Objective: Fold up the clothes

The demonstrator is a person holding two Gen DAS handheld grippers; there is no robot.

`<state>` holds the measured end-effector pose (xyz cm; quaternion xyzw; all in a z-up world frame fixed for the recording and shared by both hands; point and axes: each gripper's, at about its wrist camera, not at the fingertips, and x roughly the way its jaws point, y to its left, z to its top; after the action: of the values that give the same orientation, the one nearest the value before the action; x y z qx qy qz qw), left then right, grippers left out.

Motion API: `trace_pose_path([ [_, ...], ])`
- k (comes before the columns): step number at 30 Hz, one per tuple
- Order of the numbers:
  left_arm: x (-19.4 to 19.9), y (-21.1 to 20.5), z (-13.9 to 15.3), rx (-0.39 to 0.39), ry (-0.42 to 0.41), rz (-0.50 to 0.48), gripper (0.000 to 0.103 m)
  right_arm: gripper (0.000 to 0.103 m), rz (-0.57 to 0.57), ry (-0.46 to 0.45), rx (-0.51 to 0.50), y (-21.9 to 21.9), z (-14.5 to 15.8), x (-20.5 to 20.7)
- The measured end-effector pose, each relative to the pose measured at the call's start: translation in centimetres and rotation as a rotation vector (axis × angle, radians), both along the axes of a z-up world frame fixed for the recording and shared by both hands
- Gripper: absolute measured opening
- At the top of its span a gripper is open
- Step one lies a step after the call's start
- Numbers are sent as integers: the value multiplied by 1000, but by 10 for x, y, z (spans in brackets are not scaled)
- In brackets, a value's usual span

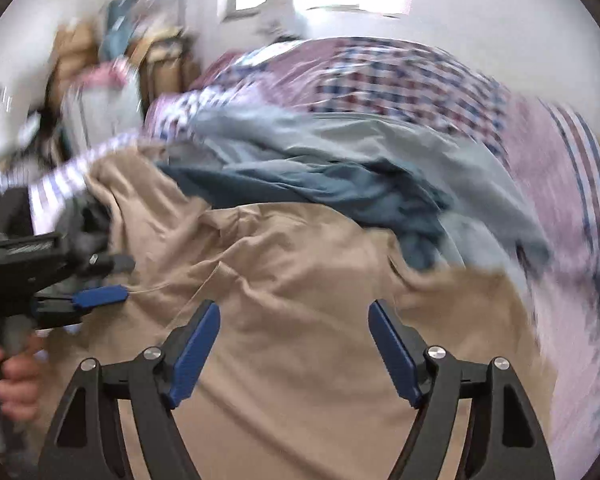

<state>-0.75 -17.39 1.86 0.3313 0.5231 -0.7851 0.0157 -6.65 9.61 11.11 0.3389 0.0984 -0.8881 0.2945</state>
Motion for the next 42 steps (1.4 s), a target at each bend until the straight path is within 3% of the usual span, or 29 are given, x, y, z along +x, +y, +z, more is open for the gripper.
trace_pose_path([
  [4, 13, -16, 12, -36, 73, 46, 60, 81, -112, -56, -106, 50, -9, 36],
  [8, 32, -36, 23, -77, 128, 99, 60, 81, -123, -90, -122, 63, -23, 48],
  [12, 48, -49, 48, -222, 207, 145, 60, 81, -84, -108, -143, 55, -34, 57],
  [14, 54, -54, 60, -310, 225, 166, 74, 81, -53, -93, -115, 45, -37, 61],
  [16, 59, -64, 66, -365, 233, 175, 80, 81, -16, -62, -82, 34, -39, 67],
  [23, 52, -146, 89, -401, 196, 249, 80, 81, 78, -37, -107, 16, -33, 82],
  [26, 34, -179, 91, -364, 173, 240, 79, 81, 82, -36, -117, 17, -32, 81],
  [29, 0, -190, 87, -353, 110, 176, 79, 81, 51, -49, -144, 25, -31, 73],
  [34, -42, -189, 73, -456, -22, 125, 76, 81, 9, -69, -183, 37, -29, 63],
  [36, -50, -192, 66, -471, -54, 134, 69, 81, 3, -72, -185, 39, -29, 61],
  [39, -63, -196, 58, -485, -104, 126, 44, 81, -1, -72, -184, 41, -30, 59],
  [40, -66, -195, 59, -492, -113, 120, 27, 81, -2, -72, -183, 42, -30, 58],
  [42, -71, -189, 68, -515, -109, 106, 23, 81, -6, -71, -189, 44, -29, 58],
])
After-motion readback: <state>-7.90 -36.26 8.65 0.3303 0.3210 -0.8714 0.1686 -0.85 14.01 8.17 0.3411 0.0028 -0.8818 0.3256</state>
